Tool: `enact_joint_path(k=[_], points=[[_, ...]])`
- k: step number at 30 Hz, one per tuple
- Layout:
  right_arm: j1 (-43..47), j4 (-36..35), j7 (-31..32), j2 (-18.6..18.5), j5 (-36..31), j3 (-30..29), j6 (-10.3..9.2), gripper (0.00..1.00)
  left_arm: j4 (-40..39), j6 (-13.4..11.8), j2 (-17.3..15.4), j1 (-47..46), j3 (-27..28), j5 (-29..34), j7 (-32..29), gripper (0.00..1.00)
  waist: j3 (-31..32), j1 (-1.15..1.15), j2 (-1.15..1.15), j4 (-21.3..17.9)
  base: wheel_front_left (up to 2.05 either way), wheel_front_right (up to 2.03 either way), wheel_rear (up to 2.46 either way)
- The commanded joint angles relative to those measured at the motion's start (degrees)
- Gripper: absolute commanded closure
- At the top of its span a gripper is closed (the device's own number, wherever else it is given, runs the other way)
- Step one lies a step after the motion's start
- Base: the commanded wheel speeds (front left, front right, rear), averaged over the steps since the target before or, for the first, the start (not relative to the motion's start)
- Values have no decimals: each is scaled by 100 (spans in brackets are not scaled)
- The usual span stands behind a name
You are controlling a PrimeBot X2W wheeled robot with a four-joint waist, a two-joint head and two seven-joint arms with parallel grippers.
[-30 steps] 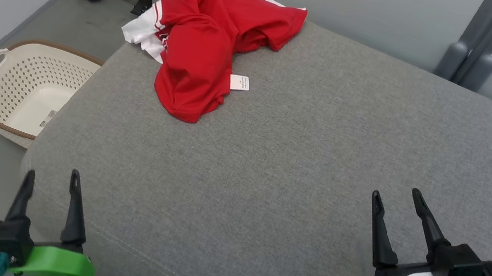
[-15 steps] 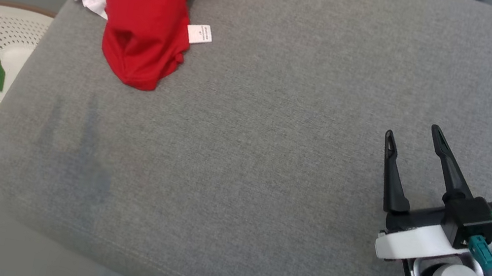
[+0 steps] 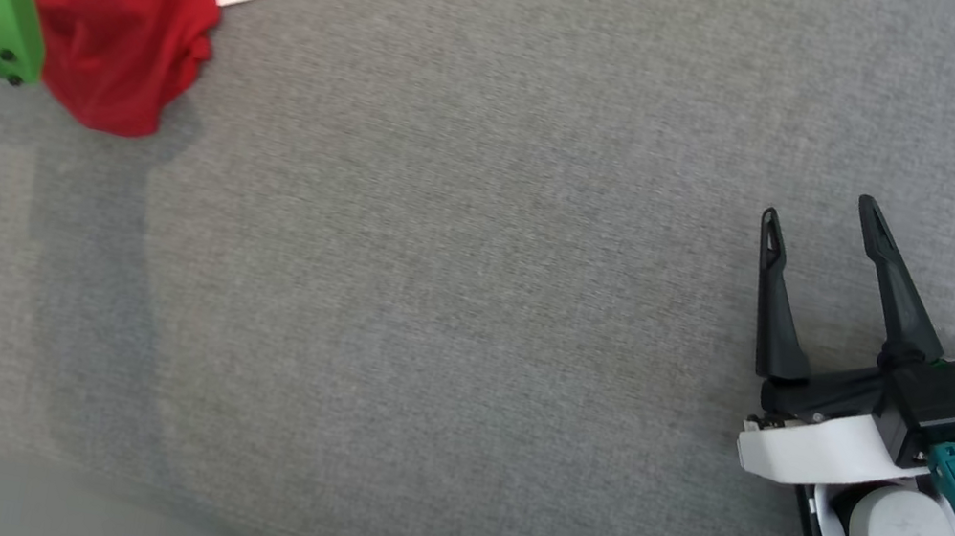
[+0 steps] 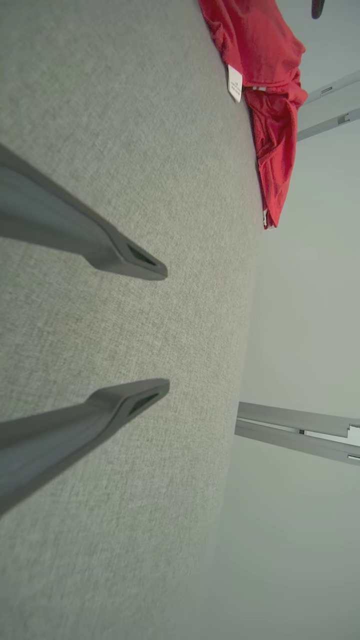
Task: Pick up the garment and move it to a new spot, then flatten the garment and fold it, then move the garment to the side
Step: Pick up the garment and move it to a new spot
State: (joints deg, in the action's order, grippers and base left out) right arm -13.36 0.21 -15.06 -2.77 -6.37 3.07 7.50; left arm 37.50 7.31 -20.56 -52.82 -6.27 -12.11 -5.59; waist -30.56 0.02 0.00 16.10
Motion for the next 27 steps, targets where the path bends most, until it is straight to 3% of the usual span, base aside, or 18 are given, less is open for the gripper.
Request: enact_joint_path(k=[1,10,11,12,13,15,27], points=[[-101,-62,-18,-20,-35,-5,-2,0,114,13,25,-79,-68,-110,-63,0,-311,-2,0,-301,0,0,0],[-8,-108,-9,-23,-77,-30,-2,0,905,14,-124,-121,-410,-651,-371,0,-374,-2,0,-392,0,0,0],[-4,-89,-8,-23,-59,-20,-2,0,963,14,-147,-117,-431,-686,-370,15,-355,-2,0,-398,0,0,0],[1,-68,-8,-23,-33,-12,-2,0,1017,15,-172,-116,-467,-728,-356,51,-321,-2,0,-401,0,0,0],[9,-51,-8,-23,-15,-11,-2,0,1064,14,-203,-122,-475,-743,-326,71,-275,-2,0,-399,0,0,0],[29,-32,-8,-23,28,-7,-2,0,1122,14,-233,-135,-483,-741,-275,100,-174,-2,0,-391,0,0,0],[111,149,-11,-21,344,137,-2,0,1045,15,-530,-119,-803,-744,-199,100,602,-2,0,-385,0,0,0]])
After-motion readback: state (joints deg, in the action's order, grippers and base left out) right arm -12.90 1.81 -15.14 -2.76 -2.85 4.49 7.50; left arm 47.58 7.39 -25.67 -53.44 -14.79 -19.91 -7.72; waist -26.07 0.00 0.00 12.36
